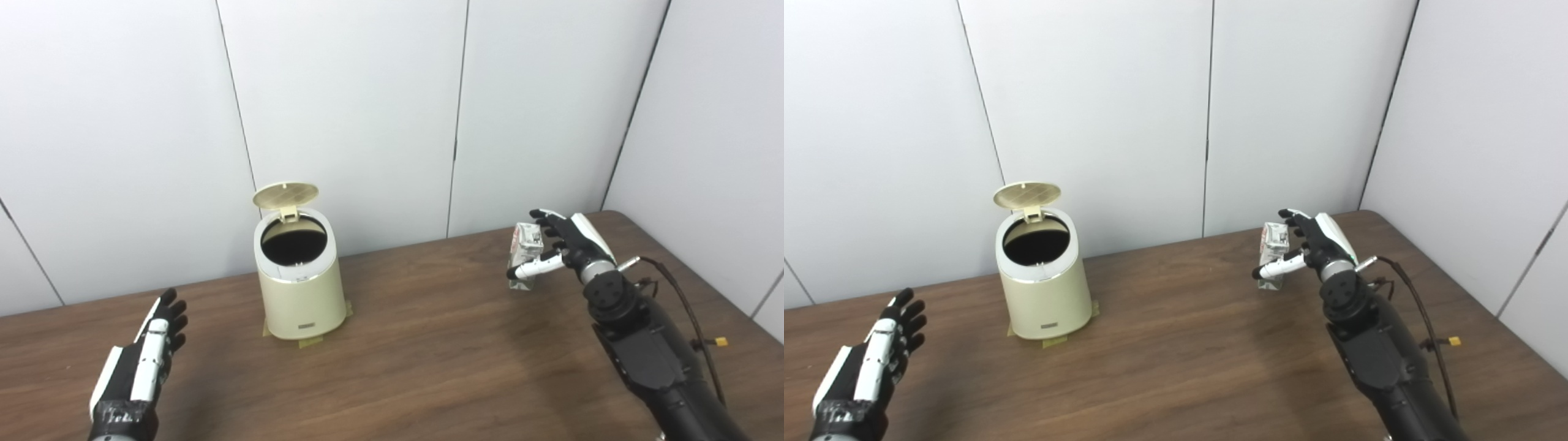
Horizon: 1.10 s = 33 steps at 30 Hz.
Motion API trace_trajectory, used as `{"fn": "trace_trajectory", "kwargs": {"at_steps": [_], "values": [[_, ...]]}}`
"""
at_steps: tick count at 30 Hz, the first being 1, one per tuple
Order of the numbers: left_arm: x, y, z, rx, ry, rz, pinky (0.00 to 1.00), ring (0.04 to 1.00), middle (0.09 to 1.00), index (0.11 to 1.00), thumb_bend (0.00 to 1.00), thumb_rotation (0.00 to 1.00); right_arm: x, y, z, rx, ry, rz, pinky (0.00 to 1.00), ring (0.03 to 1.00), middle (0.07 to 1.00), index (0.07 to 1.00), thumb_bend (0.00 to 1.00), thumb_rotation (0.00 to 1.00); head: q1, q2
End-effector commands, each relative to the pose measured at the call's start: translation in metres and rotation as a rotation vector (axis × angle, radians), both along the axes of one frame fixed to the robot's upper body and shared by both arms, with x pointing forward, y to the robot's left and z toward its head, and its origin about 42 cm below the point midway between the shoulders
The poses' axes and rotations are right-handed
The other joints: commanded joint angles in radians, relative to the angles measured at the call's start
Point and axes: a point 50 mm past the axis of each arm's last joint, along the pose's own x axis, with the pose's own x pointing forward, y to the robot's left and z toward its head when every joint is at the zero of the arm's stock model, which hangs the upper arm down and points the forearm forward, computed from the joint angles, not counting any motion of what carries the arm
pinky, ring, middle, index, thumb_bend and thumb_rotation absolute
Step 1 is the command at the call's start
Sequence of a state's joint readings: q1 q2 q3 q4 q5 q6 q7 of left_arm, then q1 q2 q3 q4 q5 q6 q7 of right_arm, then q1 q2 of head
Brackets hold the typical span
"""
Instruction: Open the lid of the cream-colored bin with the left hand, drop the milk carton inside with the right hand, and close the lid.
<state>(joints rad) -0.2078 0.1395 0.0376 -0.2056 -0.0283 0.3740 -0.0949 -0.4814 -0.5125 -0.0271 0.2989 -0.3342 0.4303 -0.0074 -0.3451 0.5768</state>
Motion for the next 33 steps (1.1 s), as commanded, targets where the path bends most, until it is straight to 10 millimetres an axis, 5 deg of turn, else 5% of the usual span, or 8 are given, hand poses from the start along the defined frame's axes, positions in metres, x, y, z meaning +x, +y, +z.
{"fn": "trace_trajectory", "kwargs": {"at_steps": [1,14,18,26,32,33], "values": [[0.010,-0.005,0.022,0.010,-0.084,-0.022,0.96,0.972,0.969,1.000,0.38,1.00,0.013,-0.005,0.040,-0.061,-0.125,0.013,0.79,0.874,0.886,0.860,0.95,0.08,0.000,0.000],[0.007,-0.006,0.026,0.005,-0.085,-0.020,0.96,0.976,0.978,1.000,0.40,1.00,0.009,-0.006,0.033,-0.052,-0.146,-0.022,0.60,0.721,0.807,0.806,0.92,0.04,-0.003,0.005],[0.006,-0.006,0.025,0.011,-0.086,-0.017,0.96,0.974,0.970,1.000,0.39,1.00,0.007,-0.013,0.028,-0.037,-0.162,-0.022,0.65,0.734,0.771,0.773,0.92,0.02,-0.006,0.012],[0.007,-0.007,0.026,-0.001,-0.085,-0.021,0.97,0.976,0.969,1.000,0.38,1.00,0.010,-0.017,0.021,-0.005,-0.206,-0.033,0.58,0.585,0.617,0.694,0.88,0.00,-0.001,0.017],[0.007,-0.007,0.027,0.000,-0.084,-0.018,0.96,0.975,0.972,1.000,0.40,1.00,0.011,-0.014,0.017,0.006,-0.211,-0.013,0.59,0.569,0.566,0.627,0.87,0.00,-0.002,0.023],[0.008,-0.008,0.027,-0.002,-0.084,-0.018,0.96,0.975,0.972,1.000,0.41,1.00,0.012,-0.014,0.016,0.010,-0.211,-0.006,0.61,0.568,0.519,0.620,0.70,0.00,-0.003,0.023]]}}
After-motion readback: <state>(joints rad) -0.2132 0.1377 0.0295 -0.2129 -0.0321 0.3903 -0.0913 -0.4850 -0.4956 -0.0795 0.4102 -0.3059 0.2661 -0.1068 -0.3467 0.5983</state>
